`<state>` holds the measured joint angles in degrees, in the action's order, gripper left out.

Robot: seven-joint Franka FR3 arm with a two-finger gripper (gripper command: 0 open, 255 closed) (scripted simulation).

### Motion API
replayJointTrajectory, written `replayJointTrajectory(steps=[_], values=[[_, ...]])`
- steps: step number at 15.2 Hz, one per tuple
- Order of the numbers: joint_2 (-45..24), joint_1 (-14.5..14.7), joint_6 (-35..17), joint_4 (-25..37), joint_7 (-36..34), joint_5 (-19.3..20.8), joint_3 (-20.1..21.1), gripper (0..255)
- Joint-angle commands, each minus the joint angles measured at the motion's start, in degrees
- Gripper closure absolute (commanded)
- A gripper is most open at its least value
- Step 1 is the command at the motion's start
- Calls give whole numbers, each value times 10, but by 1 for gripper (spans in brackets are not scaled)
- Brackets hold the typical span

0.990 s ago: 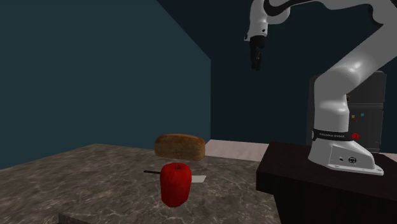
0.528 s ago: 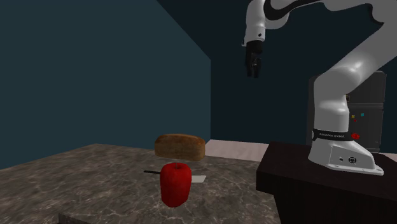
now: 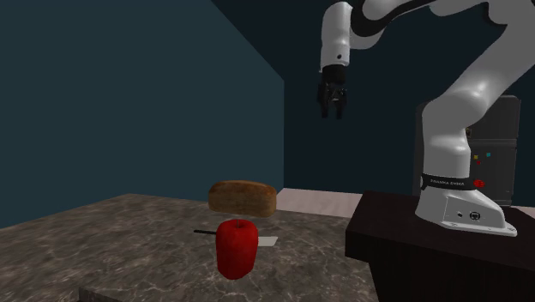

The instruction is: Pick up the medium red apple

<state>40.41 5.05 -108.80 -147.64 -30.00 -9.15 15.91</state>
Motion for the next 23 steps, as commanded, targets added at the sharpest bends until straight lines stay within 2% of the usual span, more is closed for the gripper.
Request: replayJointTrajectory(steps=[1, 7, 12, 15, 18, 20, 23], values=[[-27, 2, -32, -3, -39, -17, 26, 0], [-129, -1, -117, 21, -156, -44, 108, 0], [-238, -18, -185, 66, -265, -28, 176, 0], [-313, -32, -221, 102, -343, 8, 213, 0], [-396, -38, -249, 146, -432, 68, 239, 0], [-454, -32, -262, 180, -494, 117, 243, 0], [-537, -3, -271, 237, -580, 186, 230, 0]])
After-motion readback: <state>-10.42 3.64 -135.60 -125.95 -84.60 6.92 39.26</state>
